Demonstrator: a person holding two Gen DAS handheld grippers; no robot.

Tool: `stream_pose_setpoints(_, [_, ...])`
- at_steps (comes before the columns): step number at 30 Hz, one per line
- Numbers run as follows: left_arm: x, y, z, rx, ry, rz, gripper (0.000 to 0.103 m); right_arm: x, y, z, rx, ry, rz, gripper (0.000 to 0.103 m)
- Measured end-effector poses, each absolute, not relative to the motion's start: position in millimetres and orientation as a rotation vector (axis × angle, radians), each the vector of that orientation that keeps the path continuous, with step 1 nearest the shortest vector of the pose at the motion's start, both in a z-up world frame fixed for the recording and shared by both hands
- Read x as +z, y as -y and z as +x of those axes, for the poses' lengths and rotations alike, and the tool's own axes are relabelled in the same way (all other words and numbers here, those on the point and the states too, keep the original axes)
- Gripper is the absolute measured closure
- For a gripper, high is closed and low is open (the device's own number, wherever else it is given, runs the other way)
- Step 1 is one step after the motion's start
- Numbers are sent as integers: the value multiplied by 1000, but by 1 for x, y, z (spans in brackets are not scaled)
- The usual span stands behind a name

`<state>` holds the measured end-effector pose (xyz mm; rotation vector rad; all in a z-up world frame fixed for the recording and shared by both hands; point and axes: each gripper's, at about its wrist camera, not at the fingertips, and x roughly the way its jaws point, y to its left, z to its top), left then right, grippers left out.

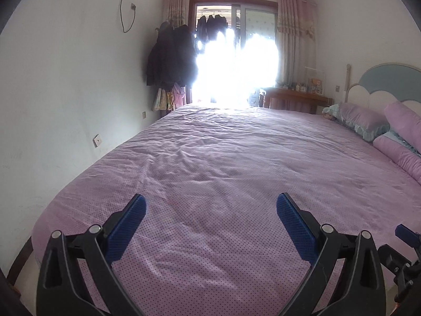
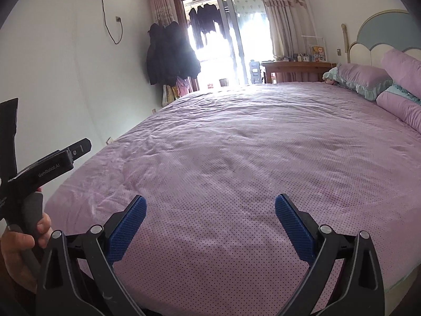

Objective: Collect trash

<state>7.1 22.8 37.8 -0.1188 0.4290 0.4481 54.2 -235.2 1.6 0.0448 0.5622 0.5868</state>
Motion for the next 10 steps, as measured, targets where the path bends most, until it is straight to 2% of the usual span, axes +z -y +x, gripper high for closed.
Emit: stream_pose_setpoints(10, [19, -50, 43, 485, -504, -111, 4, -19, 231, 93, 553, -623, 39, 8])
